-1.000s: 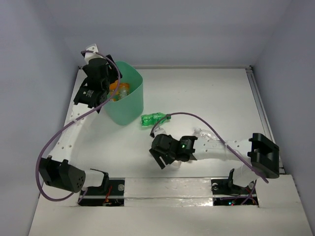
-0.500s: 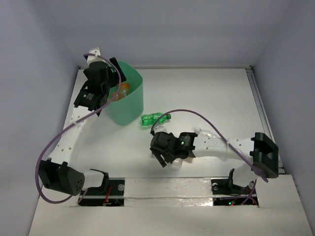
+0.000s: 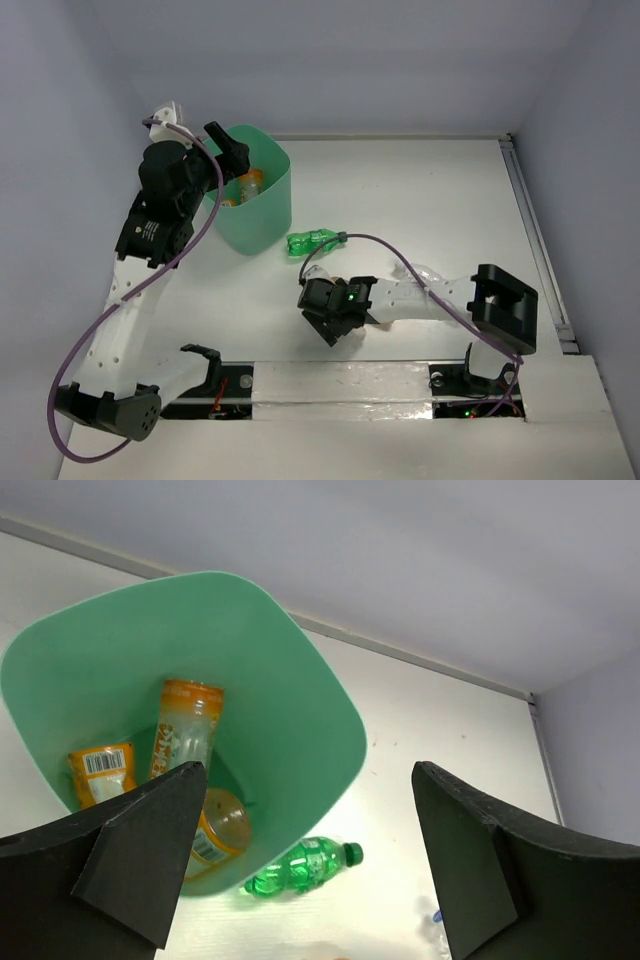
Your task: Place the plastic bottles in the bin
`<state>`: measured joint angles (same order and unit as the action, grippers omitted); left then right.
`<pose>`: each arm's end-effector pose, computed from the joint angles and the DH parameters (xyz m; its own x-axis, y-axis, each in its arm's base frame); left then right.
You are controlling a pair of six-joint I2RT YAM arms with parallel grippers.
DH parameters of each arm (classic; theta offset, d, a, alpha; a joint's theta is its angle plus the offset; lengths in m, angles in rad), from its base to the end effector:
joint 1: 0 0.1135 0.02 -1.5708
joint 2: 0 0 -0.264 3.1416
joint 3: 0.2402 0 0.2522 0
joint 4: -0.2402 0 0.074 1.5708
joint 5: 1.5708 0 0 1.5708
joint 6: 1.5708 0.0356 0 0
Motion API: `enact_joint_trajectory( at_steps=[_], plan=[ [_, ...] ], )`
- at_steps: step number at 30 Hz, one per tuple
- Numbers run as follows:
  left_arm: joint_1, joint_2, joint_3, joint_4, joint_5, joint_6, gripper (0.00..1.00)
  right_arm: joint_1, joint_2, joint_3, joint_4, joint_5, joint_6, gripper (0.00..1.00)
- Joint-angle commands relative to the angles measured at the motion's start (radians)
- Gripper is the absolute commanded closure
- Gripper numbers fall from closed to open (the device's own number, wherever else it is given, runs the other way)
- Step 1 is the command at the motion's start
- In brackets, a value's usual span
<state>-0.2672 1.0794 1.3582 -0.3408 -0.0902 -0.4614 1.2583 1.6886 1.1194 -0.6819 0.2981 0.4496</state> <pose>0.2166 -0.0560 0.4646 -0.1320 -0.4236 -0.8962 0.1312 0.8887 -0.4393 0.1095 0.3048 0.1916 -0.6458 -0.6477 -0.4042 -0.6668 0.7364 -0.1145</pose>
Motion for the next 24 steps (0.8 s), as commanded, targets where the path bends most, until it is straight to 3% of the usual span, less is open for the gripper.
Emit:
enact_joint_trajectory(
  at_steps=[1, 6, 7, 8, 9, 15, 17, 21, 24],
  plan=[
    [0.000, -0.033, 0.039, -0.038, 0.038, -0.022, 0.19, 0.010, 0.005, -0.006, 0.096, -0.031, -0.017, 0.23],
    [0.000, -0.065, 0.056, -0.082, 0.072, -0.029, 0.20, 0.010, 0.020, 0.002, 0.111, -0.056, 0.004, 0.36],
    [0.000, -0.070, 0.059, -0.099, 0.078, -0.028, 0.21, 0.010, 0.008, 0.014, 0.095, -0.051, 0.009, 0.40],
    [0.000, -0.079, 0.062, -0.112, 0.084, -0.028, 0.21, 0.010, -0.006, 0.022, 0.081, -0.042, 0.012, 0.51],
    [0.000, -0.087, 0.058, -0.119, 0.084, -0.029, 0.22, 0.010, -0.026, 0.031, 0.068, -0.039, 0.018, 0.52],
    [0.000, -0.165, -0.023, -0.179, 0.084, -0.033, 0.28, 0.010, -0.263, 0.216, -0.085, -0.004, 0.026, 0.53],
    [0.000, -0.196, -0.050, -0.184, 0.086, -0.043, 0.29, -0.034, -0.297, 0.360, -0.131, 0.009, 0.015, 0.53],
    [0.000, -0.226, -0.096, -0.176, 0.078, -0.060, 0.33, -0.147, -0.277, 0.624, -0.119, -0.008, -0.054, 0.53],
    [0.000, -0.234, -0.088, -0.181, 0.060, -0.072, 0.35, -0.223, -0.183, 0.787, -0.064, -0.102, -0.074, 0.52]
  ],
)
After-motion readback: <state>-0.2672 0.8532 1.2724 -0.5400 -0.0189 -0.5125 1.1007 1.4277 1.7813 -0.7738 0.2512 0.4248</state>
